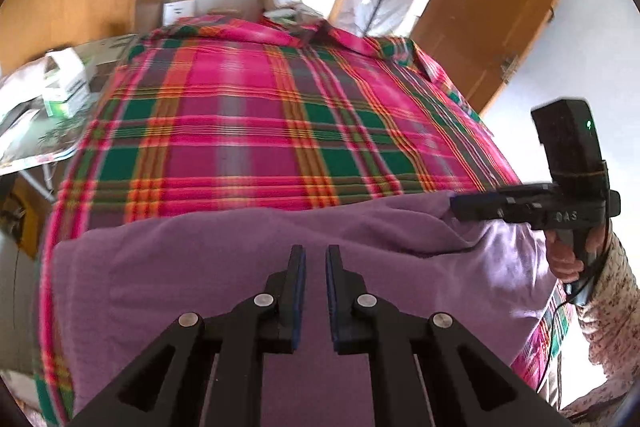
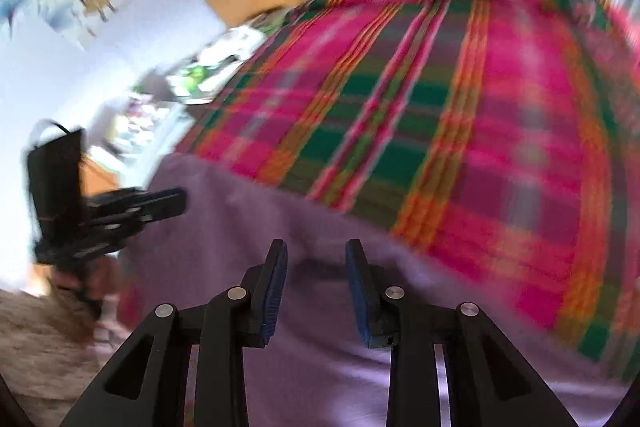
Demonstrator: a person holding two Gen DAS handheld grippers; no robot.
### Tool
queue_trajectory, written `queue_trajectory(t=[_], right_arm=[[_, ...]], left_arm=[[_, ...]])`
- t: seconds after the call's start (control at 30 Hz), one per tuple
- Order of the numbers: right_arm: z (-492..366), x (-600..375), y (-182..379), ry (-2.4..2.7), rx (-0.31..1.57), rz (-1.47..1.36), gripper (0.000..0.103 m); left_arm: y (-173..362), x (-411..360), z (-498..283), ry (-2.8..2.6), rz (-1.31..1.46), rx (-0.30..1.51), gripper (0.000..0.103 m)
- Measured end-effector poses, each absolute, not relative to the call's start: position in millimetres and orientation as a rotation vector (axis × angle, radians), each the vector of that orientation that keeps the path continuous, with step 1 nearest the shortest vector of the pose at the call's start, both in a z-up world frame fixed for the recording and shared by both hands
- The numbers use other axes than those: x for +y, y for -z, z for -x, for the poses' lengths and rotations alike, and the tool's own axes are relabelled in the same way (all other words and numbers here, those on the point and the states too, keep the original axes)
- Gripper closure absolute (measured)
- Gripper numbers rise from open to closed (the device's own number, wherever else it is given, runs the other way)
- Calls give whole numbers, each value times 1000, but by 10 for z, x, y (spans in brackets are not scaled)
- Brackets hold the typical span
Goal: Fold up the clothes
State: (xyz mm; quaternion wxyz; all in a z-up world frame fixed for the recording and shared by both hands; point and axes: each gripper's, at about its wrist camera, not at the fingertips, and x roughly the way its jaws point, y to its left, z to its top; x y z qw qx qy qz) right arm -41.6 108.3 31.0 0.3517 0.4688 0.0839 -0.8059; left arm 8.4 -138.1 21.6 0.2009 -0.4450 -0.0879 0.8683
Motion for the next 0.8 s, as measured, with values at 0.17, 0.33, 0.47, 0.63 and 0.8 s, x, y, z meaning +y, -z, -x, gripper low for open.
queue_trajectory(t=[0.17, 0.33, 0.47, 0.63, 0.8], right_arm=[[251, 840, -240, 2050, 633, -1076, 72], [197, 750, -118, 1971, 789, -1014, 71], [224, 638, -16, 1935, 864, -993, 71], [280, 647, 12, 1930, 831, -1006, 71], [361, 703, 6, 1956, 755, -1026, 73]], left_arm=[[-266, -971, 103, -2320, 1260, -190, 85], [-318, -681, 210, -2251, 1236, -176, 81], [-263, -533, 328, -2224, 1271, -189, 77], [-210, -374, 366, -2219, 1298, -82, 71], [-124, -297, 362, -2224, 1362, 3, 71]])
